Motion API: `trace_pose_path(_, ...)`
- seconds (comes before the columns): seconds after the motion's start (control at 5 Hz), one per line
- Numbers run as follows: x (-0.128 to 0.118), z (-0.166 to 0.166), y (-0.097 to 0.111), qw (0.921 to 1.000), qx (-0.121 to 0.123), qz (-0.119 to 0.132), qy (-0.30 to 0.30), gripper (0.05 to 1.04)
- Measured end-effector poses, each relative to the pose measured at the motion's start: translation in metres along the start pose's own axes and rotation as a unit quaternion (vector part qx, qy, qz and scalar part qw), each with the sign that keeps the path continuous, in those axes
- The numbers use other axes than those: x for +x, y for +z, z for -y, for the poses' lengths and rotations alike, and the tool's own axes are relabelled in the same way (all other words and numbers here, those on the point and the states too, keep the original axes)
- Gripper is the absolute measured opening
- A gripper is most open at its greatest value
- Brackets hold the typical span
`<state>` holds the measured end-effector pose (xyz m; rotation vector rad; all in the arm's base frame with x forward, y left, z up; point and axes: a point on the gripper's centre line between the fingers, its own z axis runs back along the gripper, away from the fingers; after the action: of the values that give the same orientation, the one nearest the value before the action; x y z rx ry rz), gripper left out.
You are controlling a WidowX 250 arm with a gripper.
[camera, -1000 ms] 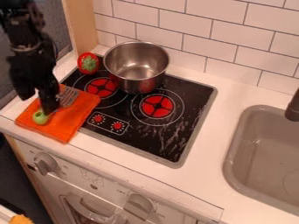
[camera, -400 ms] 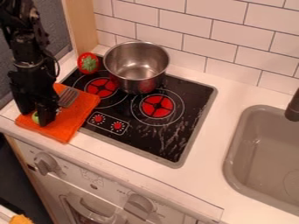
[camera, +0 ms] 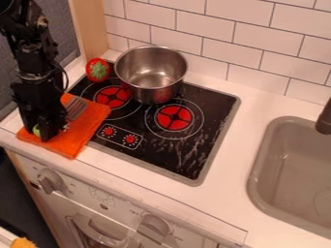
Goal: Move the green spatula to the upper right corner of the burner
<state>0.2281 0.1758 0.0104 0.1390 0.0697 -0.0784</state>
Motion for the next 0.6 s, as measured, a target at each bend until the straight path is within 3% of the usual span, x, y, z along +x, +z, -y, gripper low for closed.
trace_pose_path(0.2, -0.004, 0.005, 0.033, 0.9995, -0.004, 0.03, 0.006, 0.421)
trace_pose_path(0.4, -0.013, 0.007, 0.083, 0.9954, -0.02, 0.089, 0.028, 0.421)
trace_pose_path(0.6, -0.017, 0.018, 0.112, 0.9921, -0.042, 0.111, 0.04, 0.421)
